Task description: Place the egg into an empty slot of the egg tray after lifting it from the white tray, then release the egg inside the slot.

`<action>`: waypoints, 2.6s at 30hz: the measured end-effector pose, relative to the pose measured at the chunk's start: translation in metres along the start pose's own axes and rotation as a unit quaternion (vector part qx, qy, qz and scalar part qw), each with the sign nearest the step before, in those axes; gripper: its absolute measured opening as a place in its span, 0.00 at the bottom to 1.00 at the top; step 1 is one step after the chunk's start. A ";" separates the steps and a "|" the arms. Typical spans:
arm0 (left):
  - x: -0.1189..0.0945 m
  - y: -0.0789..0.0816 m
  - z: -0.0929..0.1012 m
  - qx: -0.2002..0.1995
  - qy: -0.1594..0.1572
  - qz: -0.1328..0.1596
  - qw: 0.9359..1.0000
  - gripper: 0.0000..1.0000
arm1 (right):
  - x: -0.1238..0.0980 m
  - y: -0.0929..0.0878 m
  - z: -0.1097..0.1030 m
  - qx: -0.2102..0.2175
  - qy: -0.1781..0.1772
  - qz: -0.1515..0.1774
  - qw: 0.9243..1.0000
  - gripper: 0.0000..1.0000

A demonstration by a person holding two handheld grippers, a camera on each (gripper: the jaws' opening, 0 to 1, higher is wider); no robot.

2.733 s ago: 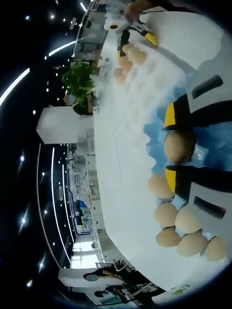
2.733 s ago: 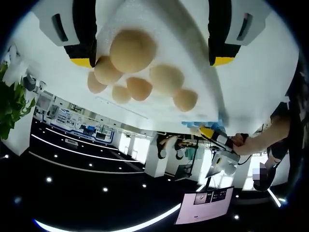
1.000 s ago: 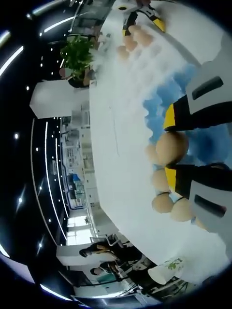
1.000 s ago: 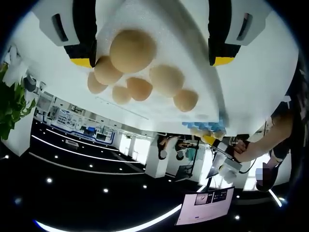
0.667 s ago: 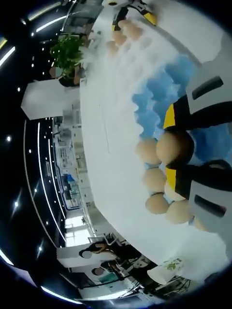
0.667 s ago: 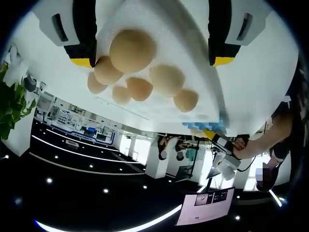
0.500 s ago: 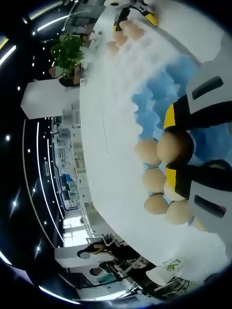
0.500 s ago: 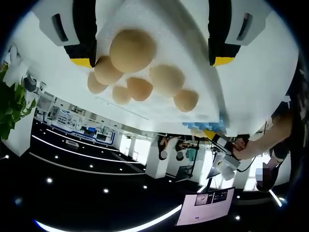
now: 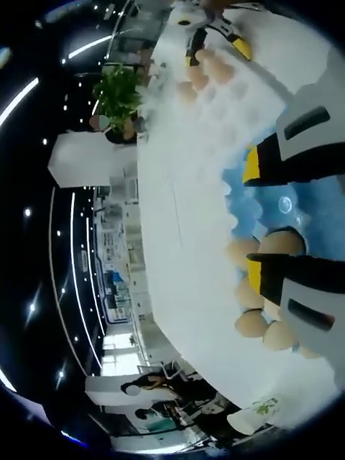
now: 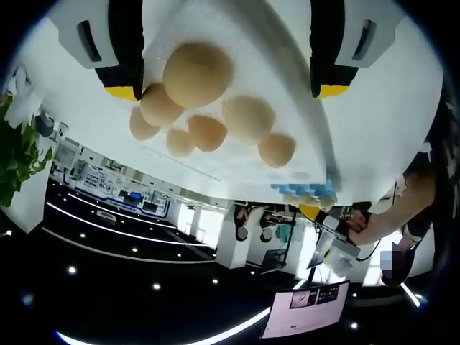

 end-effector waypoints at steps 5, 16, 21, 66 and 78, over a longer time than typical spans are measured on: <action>0.002 0.009 0.034 0.018 -0.056 0.010 0.998 0.42 | 0.000 0.000 0.000 0.000 0.001 -0.001 1.000 1.00; 0.014 0.004 0.121 0.035 -0.171 0.000 0.985 0.54 | 0.000 -0.001 -0.001 0.000 0.001 -0.003 1.000 1.00; 0.018 -0.001 0.152 0.059 -0.204 -0.004 0.977 0.59 | 0.000 -0.001 -0.001 0.000 0.002 -0.002 1.000 1.00; 0.049 -0.022 0.224 0.148 -0.279 -0.034 0.948 0.27 | 0.001 0.000 0.001 0.001 -0.003 -0.003 1.000 1.00; 0.050 -0.019 0.225 0.153 -0.278 -0.025 0.948 0.26 | 0.002 0.000 0.001 0.001 -0.003 -0.002 1.000 1.00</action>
Point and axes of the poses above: the point that each gripper's makers call its tool centre point, and the gripper's own axes: x roughly forward along the fingers, z roughly to its right, y roughly out of its top, the point moved 3 cm from there along -x, roughly backward along the fingers
